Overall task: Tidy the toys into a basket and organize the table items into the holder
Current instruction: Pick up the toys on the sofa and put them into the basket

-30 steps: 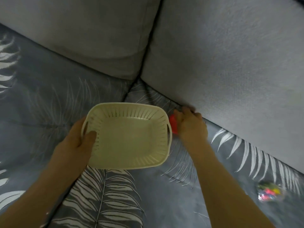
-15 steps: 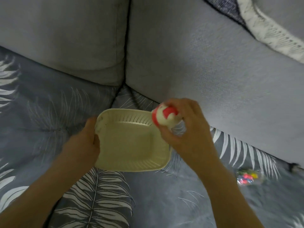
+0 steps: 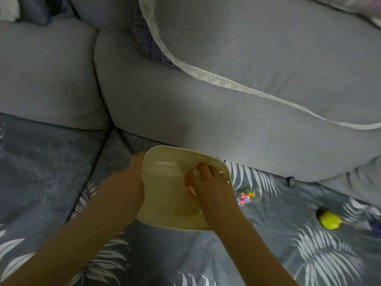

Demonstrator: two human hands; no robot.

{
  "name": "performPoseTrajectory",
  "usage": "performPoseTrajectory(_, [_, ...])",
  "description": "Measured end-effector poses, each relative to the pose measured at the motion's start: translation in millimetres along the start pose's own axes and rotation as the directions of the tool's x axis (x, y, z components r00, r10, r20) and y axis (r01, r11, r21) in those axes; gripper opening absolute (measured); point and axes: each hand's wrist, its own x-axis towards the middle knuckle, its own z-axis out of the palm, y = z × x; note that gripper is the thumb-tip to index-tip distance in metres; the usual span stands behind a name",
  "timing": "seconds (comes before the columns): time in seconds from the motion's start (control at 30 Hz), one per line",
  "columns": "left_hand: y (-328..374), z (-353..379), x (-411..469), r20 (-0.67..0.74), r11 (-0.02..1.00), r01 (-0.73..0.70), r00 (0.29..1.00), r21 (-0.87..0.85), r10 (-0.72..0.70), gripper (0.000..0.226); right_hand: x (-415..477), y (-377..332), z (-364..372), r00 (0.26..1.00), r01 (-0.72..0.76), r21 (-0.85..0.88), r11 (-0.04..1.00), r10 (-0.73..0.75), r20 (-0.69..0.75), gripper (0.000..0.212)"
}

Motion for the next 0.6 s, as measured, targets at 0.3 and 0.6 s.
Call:
performPoseTrajectory(0.3, [63.0,18.9,-50.3,0.153,0.995,0.096,0.984,0.009,-0.096,0.051,-101.3,32.2,-42.7,0.98,0.031,-0.053,0.998,-0.041,-0.197,0.052])
performPoseTrajectory(0.6, [84.1,56.2,-79.3,0.26,0.984,0.178,0.95,-0.008,-0.17,0.05,-168.6,78.2,-7.4,0.958,-0.026,0.119,0.993,0.059,-0.282,0.085])
